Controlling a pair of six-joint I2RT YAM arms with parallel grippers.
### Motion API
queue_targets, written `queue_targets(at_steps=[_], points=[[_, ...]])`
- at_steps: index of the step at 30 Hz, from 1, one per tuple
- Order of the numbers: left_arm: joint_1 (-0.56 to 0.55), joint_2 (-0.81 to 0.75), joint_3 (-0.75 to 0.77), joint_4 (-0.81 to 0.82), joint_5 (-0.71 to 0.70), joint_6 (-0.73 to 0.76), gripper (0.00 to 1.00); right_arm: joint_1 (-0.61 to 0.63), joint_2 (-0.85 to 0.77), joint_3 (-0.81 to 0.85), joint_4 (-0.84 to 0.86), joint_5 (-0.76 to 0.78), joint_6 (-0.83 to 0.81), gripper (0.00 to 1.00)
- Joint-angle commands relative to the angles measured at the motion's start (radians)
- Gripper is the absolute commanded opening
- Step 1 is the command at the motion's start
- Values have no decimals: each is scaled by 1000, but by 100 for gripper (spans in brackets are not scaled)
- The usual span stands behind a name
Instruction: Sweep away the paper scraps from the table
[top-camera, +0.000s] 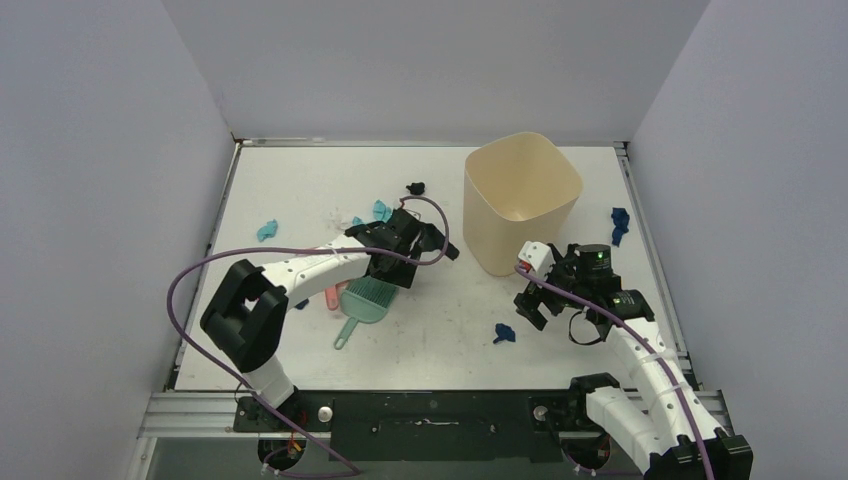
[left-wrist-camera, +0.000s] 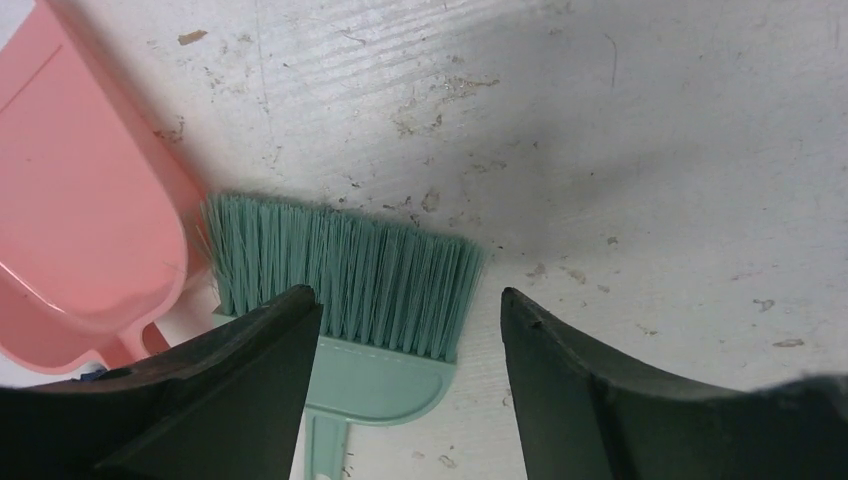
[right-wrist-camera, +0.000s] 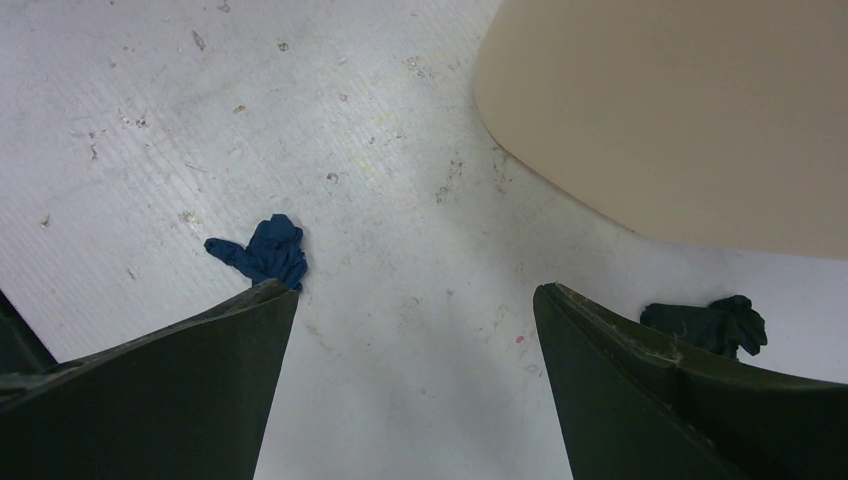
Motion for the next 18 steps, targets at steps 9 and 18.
queue_targets(at_steps=[9, 18], points=[[-15, 86, 49, -7, 77, 31, 52, 8, 0, -2, 67, -3, 13, 94], [-52, 109, 36, -4, 101, 16, 46, 6, 2, 1, 62, -8, 8, 94]])
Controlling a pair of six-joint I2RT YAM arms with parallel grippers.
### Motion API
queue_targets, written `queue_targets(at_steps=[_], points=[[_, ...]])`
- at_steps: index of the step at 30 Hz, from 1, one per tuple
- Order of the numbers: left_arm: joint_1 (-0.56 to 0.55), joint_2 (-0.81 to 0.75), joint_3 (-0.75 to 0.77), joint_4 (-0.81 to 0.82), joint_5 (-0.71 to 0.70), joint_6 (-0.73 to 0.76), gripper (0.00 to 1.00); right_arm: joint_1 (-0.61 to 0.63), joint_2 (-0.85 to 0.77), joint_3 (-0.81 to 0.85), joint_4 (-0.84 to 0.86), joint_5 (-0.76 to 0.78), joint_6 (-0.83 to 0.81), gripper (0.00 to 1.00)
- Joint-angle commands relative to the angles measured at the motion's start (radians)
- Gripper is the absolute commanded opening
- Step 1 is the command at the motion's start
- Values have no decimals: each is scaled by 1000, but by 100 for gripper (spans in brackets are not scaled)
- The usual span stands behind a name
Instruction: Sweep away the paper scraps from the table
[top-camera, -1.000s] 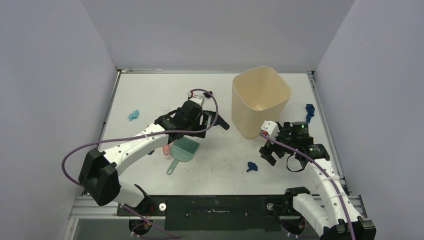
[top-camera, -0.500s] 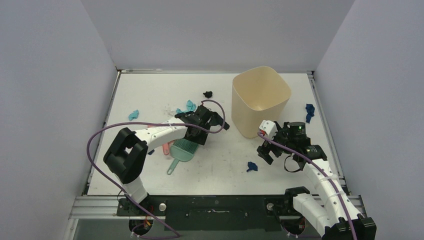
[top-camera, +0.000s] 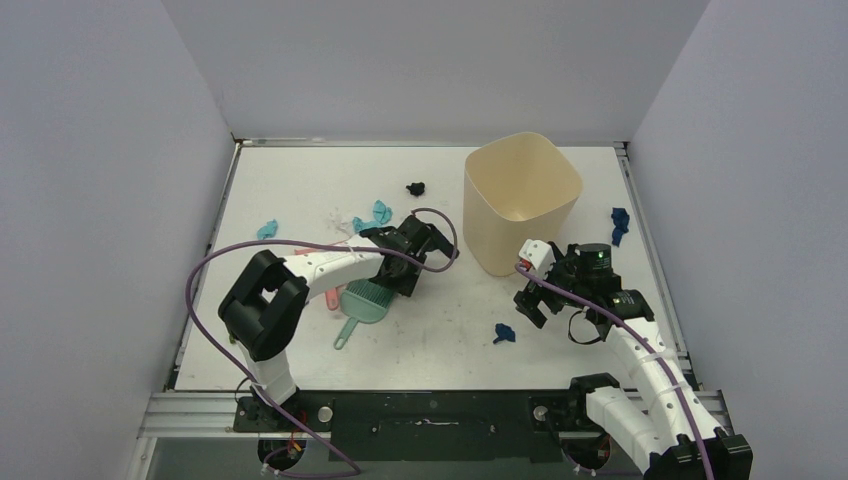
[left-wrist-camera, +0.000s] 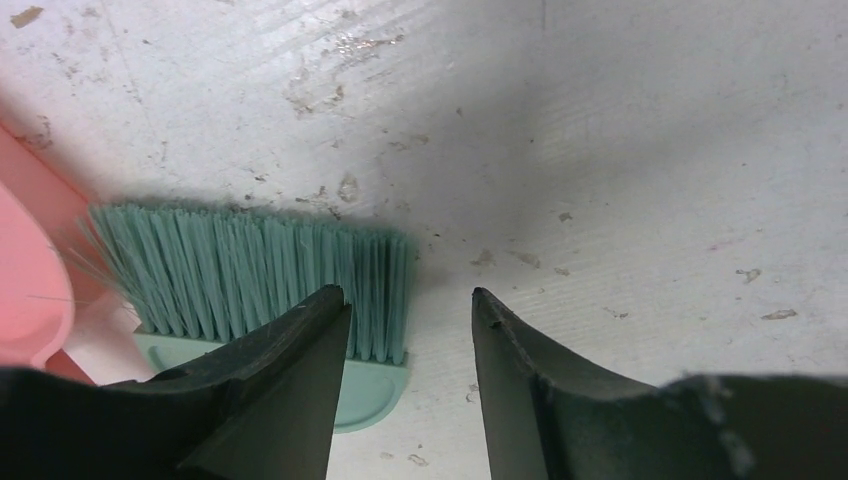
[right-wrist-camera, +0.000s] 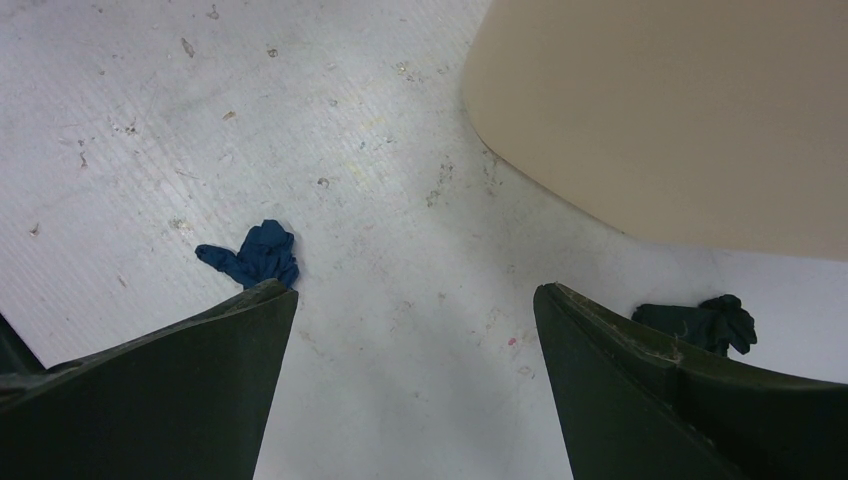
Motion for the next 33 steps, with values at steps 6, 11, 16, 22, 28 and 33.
queue_targets(at_steps=[6, 11, 16, 22, 28, 33], points=[[-32, 35, 17, 20, 38, -4, 45, 3, 1, 2, 39, -16, -2, 94], [-35, 23, 23, 9, 5, -21, 45, 0, 1, 2, 37, -17, -3, 93], [-22, -46, 20, -12, -57, -38, 49, 0, 1, 3, 37, -19, -6, 94], [-9, -93, 4, -98, -101, -98, 59, -1, -3, 1, 35, -20, -6, 94], [-10, -128, -75, -98, -70, -111, 61, 2, -3, 0, 36, -22, -8, 94], [-16, -153, -120, -122, -65, -132, 65, 3, -5, 1, 34, -23, -9, 94]])
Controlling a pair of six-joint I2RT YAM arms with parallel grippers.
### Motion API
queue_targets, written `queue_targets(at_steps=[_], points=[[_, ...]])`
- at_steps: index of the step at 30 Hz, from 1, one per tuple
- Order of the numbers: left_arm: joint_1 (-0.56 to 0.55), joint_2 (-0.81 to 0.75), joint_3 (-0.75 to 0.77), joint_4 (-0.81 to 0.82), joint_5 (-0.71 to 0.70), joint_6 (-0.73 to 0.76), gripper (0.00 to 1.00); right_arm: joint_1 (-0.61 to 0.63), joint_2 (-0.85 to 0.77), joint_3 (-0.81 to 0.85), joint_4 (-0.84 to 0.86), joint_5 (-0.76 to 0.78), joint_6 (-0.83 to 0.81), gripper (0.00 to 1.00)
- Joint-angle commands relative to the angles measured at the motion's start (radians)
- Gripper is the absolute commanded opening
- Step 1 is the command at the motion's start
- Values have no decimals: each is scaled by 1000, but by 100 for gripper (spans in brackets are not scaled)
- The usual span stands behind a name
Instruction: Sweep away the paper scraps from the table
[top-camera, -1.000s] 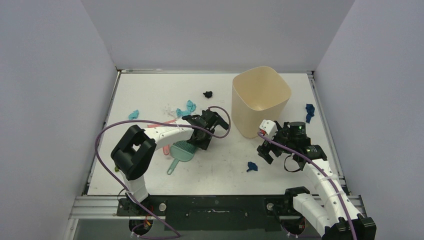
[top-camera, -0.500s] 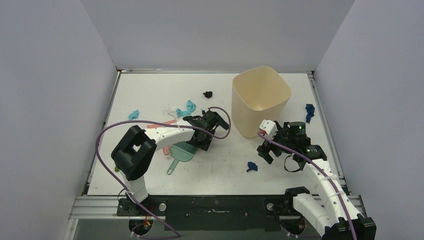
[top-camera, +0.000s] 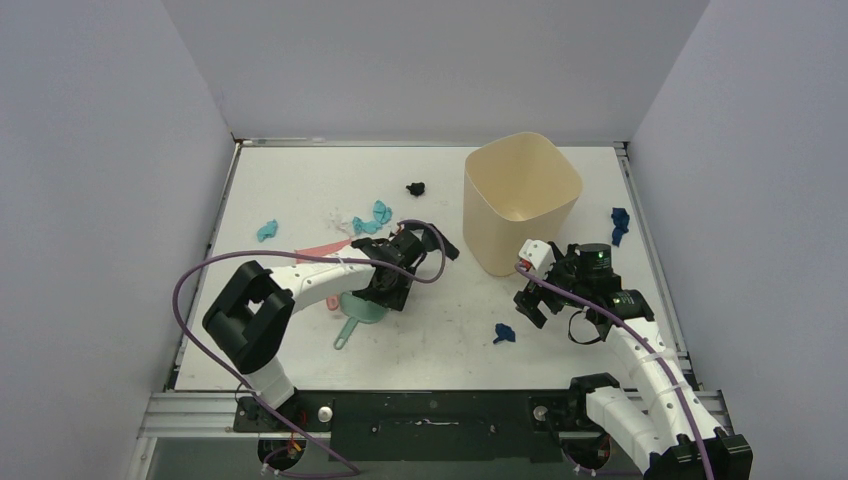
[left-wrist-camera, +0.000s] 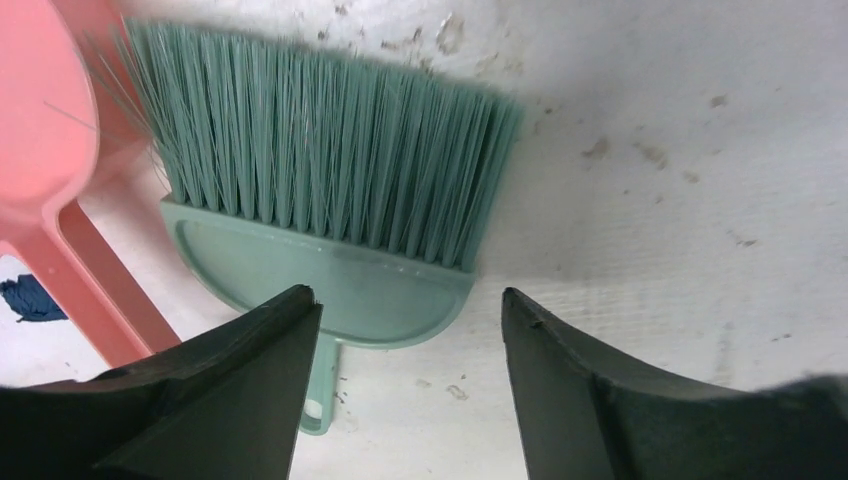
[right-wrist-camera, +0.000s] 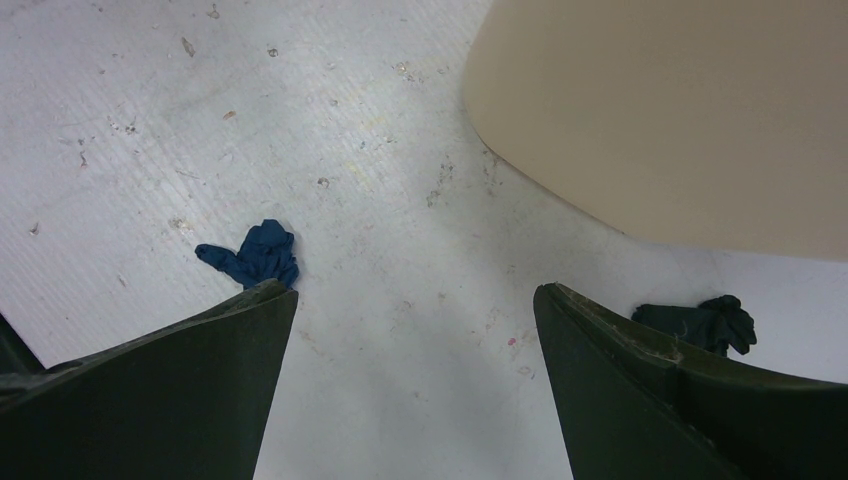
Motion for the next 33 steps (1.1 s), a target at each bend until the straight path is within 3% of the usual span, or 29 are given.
queue_targets(at_steps=[1, 6, 10, 15, 28, 33], points=[[-3, -59, -27, -35, 1, -36, 71, 4, -5, 1, 34, -22, -7, 94], [-2, -67, -59, -62, -29, -44, 74, 3, -2, 1, 32, -24, -10, 94], [-3, -61, -90, -21, 6, -12, 67, 4, 2, 2, 32, -23, -11, 94], [-29, -52, -108, 105, 154, 54, 54, -2, 2, 13, 31, -17, -3, 94], [-316, 70, 38, 167, 346, 95, 51, -5, 90, 268, -43, -93, 90, 95], [-406, 30, 71, 145, 313, 56, 54, -7, 112, 354, -92, -110, 89, 95]])
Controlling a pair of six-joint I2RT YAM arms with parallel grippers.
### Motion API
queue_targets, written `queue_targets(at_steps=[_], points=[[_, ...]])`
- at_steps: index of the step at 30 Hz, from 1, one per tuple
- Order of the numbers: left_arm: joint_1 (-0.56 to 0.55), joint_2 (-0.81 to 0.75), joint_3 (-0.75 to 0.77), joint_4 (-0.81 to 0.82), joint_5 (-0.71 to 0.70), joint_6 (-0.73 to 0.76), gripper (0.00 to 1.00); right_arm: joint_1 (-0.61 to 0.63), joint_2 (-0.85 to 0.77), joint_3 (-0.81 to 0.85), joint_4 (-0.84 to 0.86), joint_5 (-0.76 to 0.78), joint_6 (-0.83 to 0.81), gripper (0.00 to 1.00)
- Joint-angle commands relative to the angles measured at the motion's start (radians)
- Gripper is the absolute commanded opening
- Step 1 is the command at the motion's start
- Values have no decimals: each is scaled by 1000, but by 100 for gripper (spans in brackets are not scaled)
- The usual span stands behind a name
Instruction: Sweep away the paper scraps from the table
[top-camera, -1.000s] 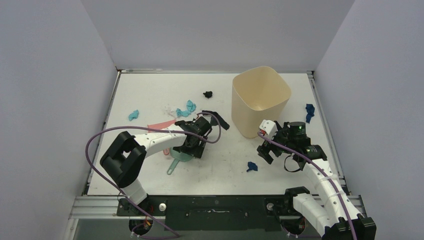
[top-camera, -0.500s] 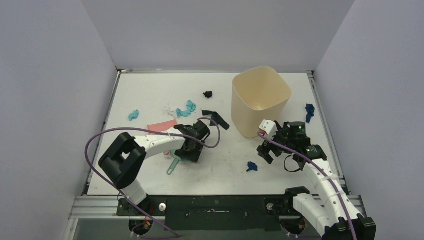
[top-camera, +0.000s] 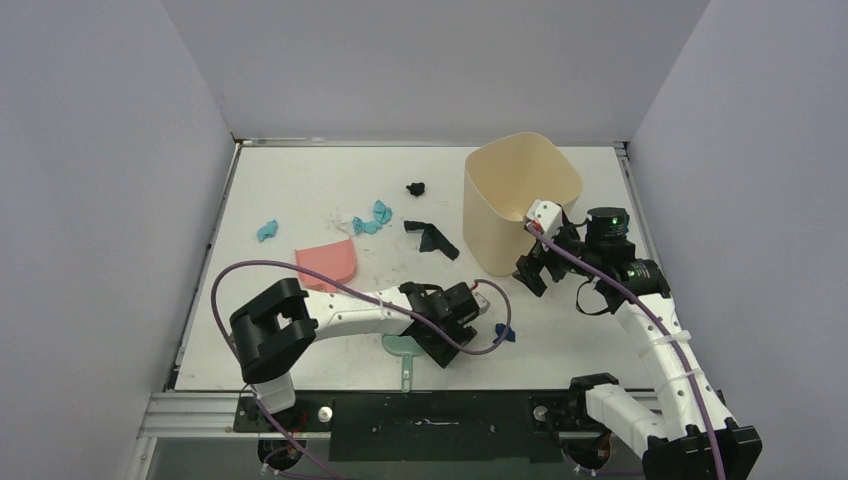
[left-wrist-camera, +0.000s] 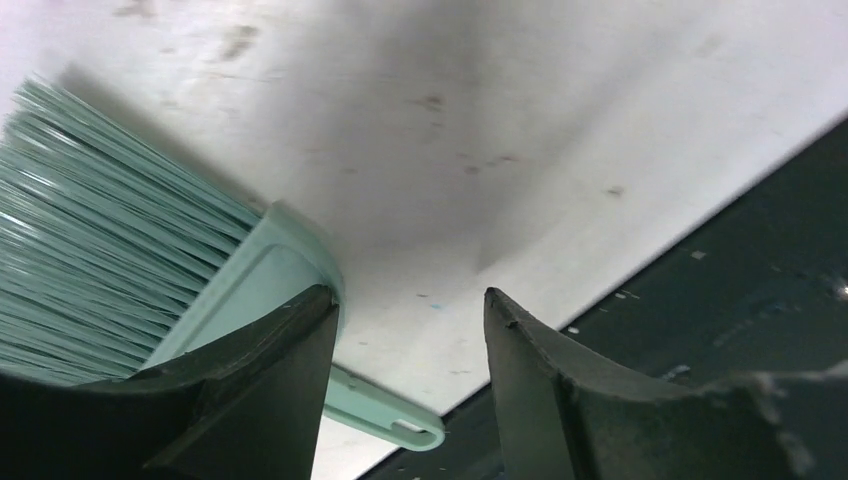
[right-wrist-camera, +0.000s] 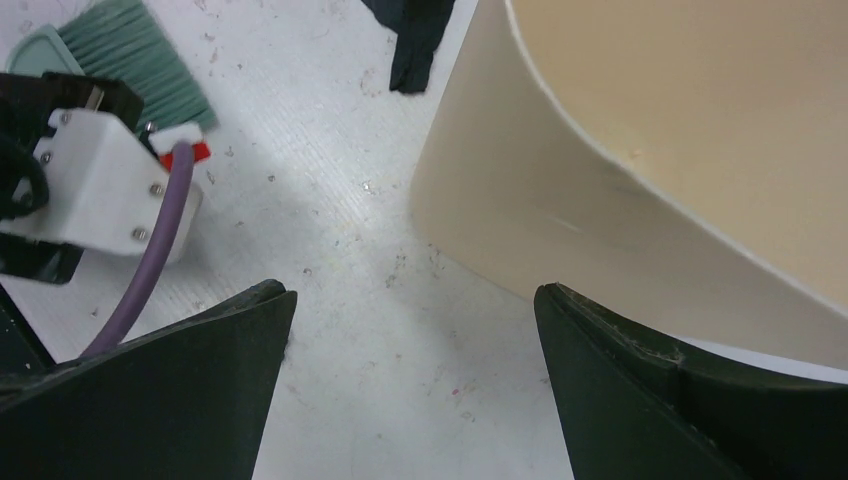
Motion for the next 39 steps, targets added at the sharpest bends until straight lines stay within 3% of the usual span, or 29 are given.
queue_targets(at_steps=[1, 11, 15, 19, 23, 28, 31, 39], points=[[-52, -58, 42, 7, -9, -50, 55, -3, 14, 91, -43, -56, 4, 95], [-79, -537, -192, 20, -475, -437, 67, 51, 73, 77, -144, -67, -269, 92], [-70, -628, -209, -132, -634, -567, 72, 210, 203, 108, -180, 2, -336, 87], [-27, -637, -200, -273, -694, -680, 72, 453, 290, 119, -130, 98, -349, 83], [38, -717, -251, -244, -635, -778, 73, 626, 376, 137, -45, 150, -345, 80], [104, -953, -374, -208, -634, -916, 71, 747, 553, 245, -69, 80, -370, 72], [133, -1055, -392, -245, -670, -940, 70, 824, 590, 224, 3, 105, -391, 79], [201, -1090, -346, -397, -741, -984, 75, 961, 742, 293, -15, 51, -548, 82]])
